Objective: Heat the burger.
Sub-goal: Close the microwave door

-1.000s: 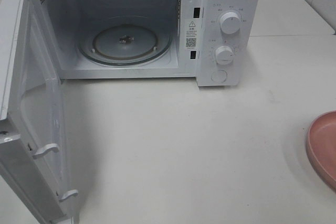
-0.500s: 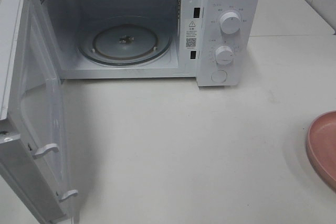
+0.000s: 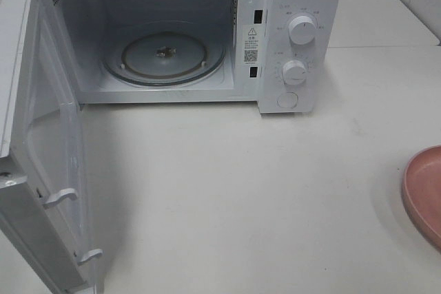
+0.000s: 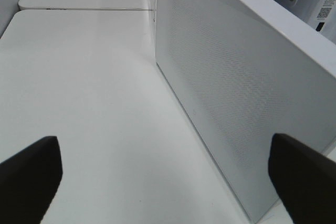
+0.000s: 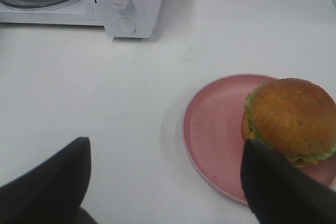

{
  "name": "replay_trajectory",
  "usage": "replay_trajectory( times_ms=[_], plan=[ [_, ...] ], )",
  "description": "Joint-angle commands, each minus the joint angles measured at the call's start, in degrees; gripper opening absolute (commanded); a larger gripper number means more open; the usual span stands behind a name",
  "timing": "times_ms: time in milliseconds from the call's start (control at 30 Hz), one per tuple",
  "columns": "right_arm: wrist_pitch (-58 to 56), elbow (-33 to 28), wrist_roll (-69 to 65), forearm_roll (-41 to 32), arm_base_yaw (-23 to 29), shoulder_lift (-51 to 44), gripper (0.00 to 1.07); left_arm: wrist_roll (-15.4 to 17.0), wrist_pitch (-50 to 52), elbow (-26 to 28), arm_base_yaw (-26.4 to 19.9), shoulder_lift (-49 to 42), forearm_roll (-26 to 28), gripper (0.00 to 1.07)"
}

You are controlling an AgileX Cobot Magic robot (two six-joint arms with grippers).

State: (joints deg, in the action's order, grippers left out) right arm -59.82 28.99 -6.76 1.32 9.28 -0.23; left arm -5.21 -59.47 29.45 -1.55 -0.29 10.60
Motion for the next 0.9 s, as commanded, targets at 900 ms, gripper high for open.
replay_trajectory(
  times_ms=[900],
  plan=[
    [0.29, 0.00, 0.80, 0.06, -0.17, -1.55, 0.76, 0.40, 0.80, 0.11, -0.29, -0.46, 0.63, 1.00]
  ],
)
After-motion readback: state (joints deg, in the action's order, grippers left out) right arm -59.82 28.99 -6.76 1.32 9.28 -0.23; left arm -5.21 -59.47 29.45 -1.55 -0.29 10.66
